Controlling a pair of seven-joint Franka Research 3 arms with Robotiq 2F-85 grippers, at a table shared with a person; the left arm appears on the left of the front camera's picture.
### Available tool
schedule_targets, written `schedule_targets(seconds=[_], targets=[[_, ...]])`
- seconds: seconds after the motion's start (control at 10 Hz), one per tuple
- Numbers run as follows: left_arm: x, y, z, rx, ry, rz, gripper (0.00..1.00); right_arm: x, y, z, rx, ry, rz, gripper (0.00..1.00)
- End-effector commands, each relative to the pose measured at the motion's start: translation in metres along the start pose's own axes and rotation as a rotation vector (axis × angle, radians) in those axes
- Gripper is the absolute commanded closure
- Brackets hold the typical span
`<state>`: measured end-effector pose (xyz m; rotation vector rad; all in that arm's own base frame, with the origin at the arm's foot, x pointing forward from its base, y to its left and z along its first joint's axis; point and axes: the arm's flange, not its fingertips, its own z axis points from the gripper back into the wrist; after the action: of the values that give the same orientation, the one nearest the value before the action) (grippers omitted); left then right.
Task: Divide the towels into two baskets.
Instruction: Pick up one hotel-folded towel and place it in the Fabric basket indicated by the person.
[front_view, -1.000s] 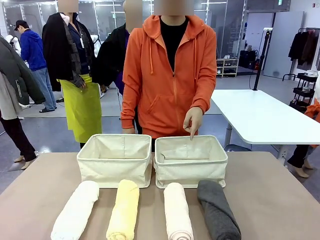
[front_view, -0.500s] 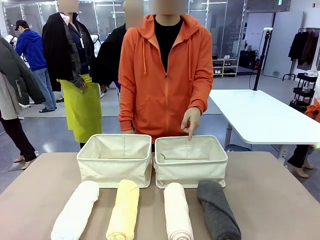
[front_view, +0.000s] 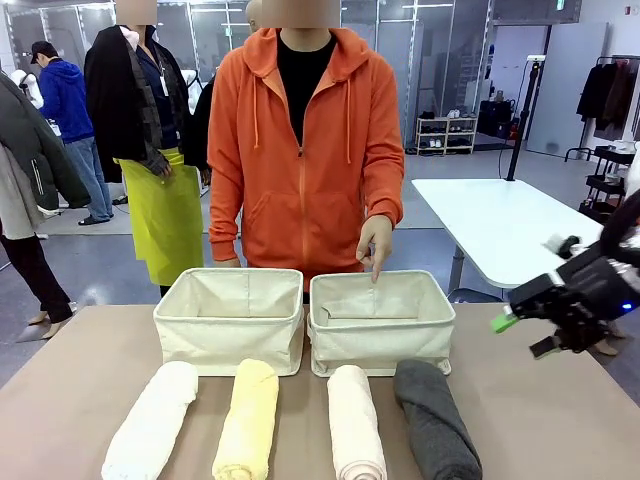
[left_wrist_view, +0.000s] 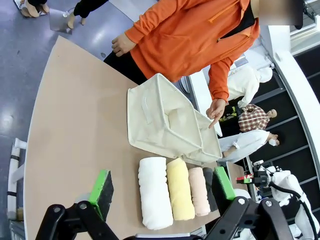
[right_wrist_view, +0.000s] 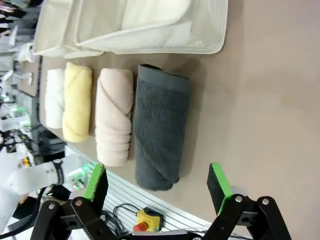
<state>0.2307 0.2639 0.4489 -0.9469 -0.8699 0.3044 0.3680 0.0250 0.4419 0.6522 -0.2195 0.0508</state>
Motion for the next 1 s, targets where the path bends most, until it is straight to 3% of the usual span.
schedule_targets(seconds=[0.0,0.3,0.9], targets=[[0.0,0.0,0.002,-0.007,-0.007,-0.002,0.0,-0.024,0.006,-0.04,-0.104,0.012,-0.026,0.0],[0.0,0.0,0.002,-0.007,-0.007,-0.002,0.0,-0.027,0.028,-0.084,-0.2,0.048,0.012,0.0],[0.0,0.0,0.002,-0.007,-0.007,-0.002,0.0,-0.051,0.039,-0.147,-0.245,0.106,0.044,0.0]])
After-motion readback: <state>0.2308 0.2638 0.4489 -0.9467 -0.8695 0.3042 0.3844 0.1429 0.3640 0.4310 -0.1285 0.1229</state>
